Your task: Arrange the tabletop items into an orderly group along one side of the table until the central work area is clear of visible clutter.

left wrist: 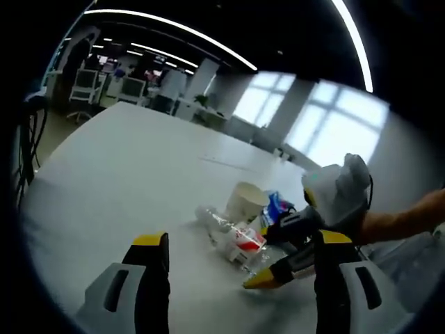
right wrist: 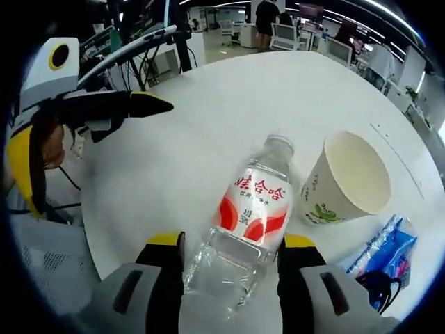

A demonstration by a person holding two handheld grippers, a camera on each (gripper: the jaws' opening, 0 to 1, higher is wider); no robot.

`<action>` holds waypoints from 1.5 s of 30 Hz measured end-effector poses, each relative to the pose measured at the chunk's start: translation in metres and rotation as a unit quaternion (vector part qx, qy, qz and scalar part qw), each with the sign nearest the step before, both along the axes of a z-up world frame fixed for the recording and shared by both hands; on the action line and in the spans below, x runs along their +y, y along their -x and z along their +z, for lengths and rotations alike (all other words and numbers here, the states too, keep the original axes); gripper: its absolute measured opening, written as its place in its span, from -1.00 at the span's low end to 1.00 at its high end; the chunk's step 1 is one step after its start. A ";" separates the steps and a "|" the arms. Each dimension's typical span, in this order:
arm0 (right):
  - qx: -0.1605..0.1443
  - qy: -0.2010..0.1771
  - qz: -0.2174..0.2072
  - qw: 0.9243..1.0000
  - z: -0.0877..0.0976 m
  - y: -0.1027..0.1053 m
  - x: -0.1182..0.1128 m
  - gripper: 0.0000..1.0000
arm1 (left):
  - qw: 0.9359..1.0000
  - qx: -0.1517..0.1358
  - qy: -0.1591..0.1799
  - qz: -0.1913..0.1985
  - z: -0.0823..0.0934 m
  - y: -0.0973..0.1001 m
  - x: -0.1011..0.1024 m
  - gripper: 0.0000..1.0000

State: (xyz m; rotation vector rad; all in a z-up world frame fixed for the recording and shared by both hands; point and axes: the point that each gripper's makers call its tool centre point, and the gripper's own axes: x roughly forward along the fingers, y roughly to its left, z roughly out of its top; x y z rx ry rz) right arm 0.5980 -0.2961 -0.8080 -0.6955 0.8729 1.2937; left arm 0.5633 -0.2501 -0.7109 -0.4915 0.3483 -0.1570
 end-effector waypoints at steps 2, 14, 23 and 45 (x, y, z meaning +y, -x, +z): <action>-0.008 0.005 0.009 1.000 -0.001 -0.001 0.001 0.00 | 1.000 0.000 0.001 -0.001 0.000 -0.001 0.000 0.67; -0.025 0.016 0.029 0.999 0.000 -0.001 0.001 -0.11 | 0.999 0.014 0.029 0.005 -0.011 -0.011 0.002 0.62; -0.029 0.001 0.029 0.999 0.003 -0.003 0.005 -0.26 | 0.997 0.033 0.070 0.012 -0.024 -0.029 0.004 0.58; -0.038 -0.075 0.030 0.996 0.010 0.002 0.005 -0.31 | 0.984 0.048 0.166 0.048 -0.052 -0.060 0.013 0.23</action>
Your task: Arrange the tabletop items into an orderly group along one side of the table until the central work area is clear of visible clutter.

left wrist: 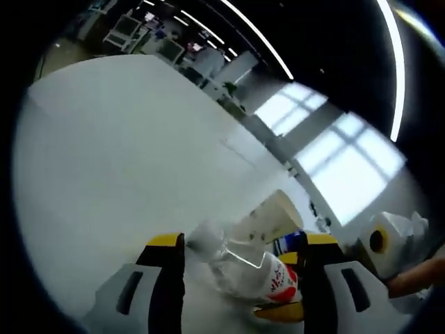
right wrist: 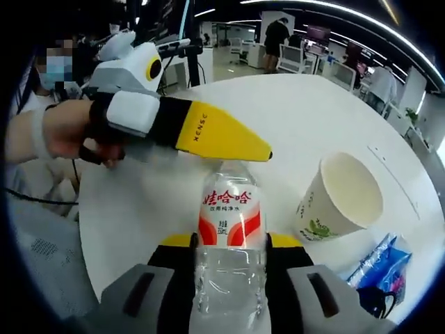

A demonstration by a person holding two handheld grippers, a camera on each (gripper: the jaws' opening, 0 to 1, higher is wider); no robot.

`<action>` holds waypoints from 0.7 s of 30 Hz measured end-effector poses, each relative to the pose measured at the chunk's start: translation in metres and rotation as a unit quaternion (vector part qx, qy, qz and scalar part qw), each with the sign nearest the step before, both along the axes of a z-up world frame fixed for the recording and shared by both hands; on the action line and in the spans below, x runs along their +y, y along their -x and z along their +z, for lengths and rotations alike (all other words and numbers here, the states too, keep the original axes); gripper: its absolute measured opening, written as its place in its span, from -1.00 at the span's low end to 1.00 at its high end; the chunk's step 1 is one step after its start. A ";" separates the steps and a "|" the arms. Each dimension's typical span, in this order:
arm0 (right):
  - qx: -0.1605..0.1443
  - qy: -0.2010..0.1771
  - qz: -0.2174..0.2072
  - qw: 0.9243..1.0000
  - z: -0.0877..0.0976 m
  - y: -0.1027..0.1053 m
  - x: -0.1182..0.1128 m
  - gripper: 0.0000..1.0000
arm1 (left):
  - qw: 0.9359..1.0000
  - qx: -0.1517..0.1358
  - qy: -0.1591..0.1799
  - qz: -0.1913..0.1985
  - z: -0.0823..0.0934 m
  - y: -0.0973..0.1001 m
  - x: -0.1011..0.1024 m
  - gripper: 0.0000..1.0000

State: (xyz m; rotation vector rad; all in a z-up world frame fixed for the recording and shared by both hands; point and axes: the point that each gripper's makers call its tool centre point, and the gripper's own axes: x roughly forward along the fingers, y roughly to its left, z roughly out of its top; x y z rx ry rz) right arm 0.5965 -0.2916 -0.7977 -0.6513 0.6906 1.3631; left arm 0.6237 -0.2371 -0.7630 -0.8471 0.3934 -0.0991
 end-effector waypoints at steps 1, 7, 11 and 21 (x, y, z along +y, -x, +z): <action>-0.001 -0.004 -0.001 1.000 0.001 0.000 0.000 -0.31 | 1.000 0.002 0.001 0.001 -0.001 -0.001 -0.001 0.22; -0.010 -0.024 0.004 1.000 0.005 -0.002 -0.003 -0.31 | 1.000 0.001 0.006 0.004 -0.005 0.001 -0.001 0.03; -0.014 -0.032 0.007 0.999 0.008 -0.001 -0.005 -0.31 | 1.000 0.002 0.010 0.017 -0.009 0.004 0.004 -0.19; -0.031 -0.043 0.019 0.998 0.013 0.002 -0.007 -0.31 | 0.998 -0.043 0.016 0.043 0.007 0.011 0.015 -0.60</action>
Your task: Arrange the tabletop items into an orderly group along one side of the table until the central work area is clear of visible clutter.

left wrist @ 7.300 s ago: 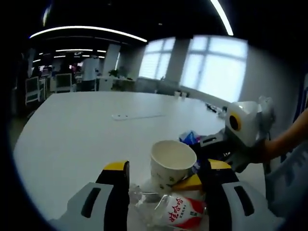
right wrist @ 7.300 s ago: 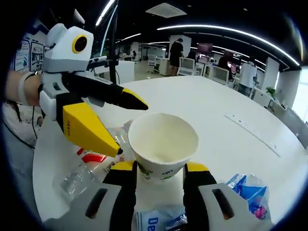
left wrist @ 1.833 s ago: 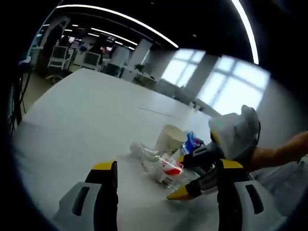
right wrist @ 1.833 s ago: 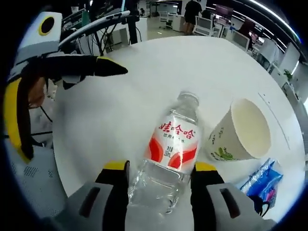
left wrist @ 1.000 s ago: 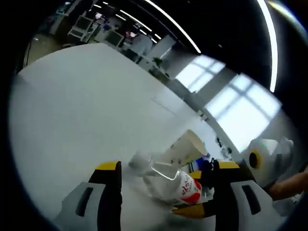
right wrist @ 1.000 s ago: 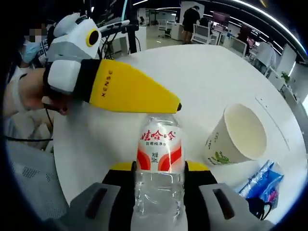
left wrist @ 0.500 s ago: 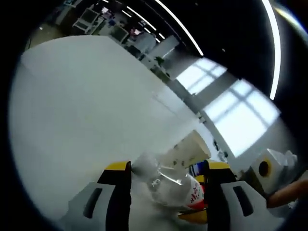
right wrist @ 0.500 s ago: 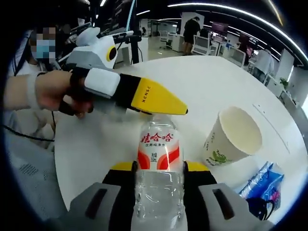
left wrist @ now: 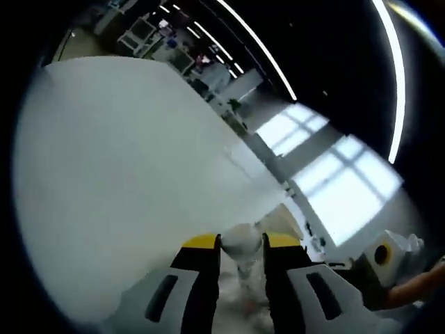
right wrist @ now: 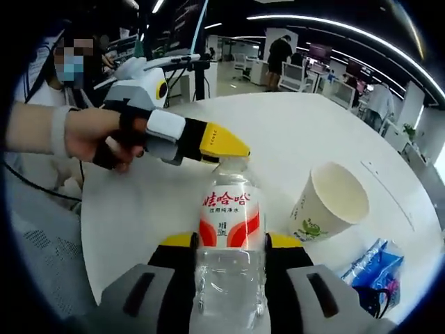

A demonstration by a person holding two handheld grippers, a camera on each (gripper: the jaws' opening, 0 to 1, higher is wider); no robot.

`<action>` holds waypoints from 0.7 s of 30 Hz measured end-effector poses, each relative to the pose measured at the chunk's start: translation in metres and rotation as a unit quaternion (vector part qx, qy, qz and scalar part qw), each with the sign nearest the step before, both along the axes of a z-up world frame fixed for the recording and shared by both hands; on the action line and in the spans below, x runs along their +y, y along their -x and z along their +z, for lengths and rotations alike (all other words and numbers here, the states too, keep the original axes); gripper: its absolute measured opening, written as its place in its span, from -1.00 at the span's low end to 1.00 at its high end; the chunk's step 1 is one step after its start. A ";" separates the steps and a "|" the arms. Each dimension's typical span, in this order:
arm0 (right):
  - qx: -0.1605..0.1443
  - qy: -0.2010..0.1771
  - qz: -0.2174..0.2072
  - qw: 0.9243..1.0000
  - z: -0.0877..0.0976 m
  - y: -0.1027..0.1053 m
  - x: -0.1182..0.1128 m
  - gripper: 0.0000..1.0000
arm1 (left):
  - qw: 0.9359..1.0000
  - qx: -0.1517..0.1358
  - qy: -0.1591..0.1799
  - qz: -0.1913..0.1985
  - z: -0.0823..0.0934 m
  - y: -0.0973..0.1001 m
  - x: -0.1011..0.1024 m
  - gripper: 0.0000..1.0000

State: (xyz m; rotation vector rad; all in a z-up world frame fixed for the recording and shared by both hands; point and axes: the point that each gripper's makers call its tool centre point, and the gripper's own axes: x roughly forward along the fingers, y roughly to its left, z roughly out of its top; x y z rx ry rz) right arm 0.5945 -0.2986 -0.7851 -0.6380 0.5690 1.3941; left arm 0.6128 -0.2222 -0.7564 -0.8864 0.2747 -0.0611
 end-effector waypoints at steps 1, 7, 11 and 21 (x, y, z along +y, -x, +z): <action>0.001 0.000 0.000 1.000 0.000 0.000 0.000 -0.31 | 1.000 -0.001 -0.003 -0.002 0.001 0.001 0.000 -0.60; 0.001 -0.012 0.000 1.000 0.009 0.004 0.002 -0.31 | 1.000 -0.015 -0.023 0.002 0.012 0.004 0.003 -0.61; -0.012 -0.024 0.005 1.000 0.018 0.004 0.006 -0.32 | 0.999 -0.030 -0.038 0.005 0.026 0.006 0.004 -0.61; -0.012 -0.054 -0.001 0.998 0.035 0.006 0.019 -0.32 | 0.990 -0.053 -0.131 -0.003 0.063 0.006 0.013 -0.61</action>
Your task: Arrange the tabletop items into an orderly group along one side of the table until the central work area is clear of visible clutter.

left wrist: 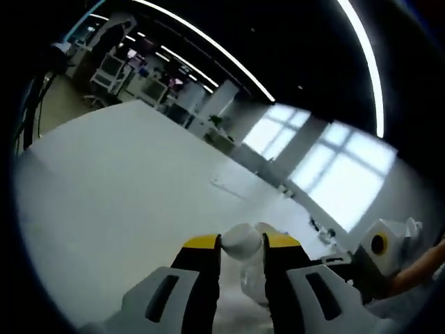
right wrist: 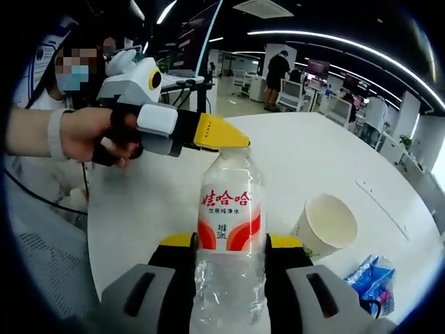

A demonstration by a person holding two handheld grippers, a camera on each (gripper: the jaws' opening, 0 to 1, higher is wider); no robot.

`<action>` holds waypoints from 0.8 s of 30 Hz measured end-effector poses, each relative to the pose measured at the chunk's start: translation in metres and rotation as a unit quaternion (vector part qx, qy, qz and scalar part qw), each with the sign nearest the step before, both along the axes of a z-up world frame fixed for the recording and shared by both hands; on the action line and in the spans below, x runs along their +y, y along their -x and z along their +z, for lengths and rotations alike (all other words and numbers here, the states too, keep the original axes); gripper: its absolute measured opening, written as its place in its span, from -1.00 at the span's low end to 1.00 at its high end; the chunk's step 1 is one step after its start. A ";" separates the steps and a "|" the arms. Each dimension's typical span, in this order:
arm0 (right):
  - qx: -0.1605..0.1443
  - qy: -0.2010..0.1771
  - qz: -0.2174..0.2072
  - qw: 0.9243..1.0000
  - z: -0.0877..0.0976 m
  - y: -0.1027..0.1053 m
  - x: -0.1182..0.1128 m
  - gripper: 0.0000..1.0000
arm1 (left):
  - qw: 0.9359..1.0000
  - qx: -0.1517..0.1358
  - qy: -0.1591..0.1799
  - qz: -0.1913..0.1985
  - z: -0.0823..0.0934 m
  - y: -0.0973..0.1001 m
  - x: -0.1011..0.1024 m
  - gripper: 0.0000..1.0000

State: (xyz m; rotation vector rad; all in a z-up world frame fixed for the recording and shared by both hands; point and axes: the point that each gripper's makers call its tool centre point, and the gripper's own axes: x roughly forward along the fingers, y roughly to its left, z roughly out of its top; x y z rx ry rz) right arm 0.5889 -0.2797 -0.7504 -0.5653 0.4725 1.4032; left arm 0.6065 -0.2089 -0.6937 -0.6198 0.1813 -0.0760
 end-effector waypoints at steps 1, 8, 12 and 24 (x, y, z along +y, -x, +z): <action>0.001 -0.001 0.000 1.000 0.001 0.000 0.001 -0.32 | 1.000 -0.001 -0.009 -0.002 0.003 0.000 0.000 -0.61; 0.007 -0.023 -0.012 1.000 0.006 -0.002 0.010 -0.32 | 0.996 -0.015 -0.085 -0.021 0.028 -0.003 -0.001 -0.61; 0.012 -0.033 -0.018 0.999 0.009 -0.002 0.015 -0.32 | 0.993 -0.019 -0.115 -0.029 0.036 -0.004 -0.001 -0.61; 0.026 -0.051 -0.039 0.998 0.009 -0.008 0.027 -0.32 | 0.971 -0.045 -0.229 -0.057 0.058 -0.010 -0.009 -0.61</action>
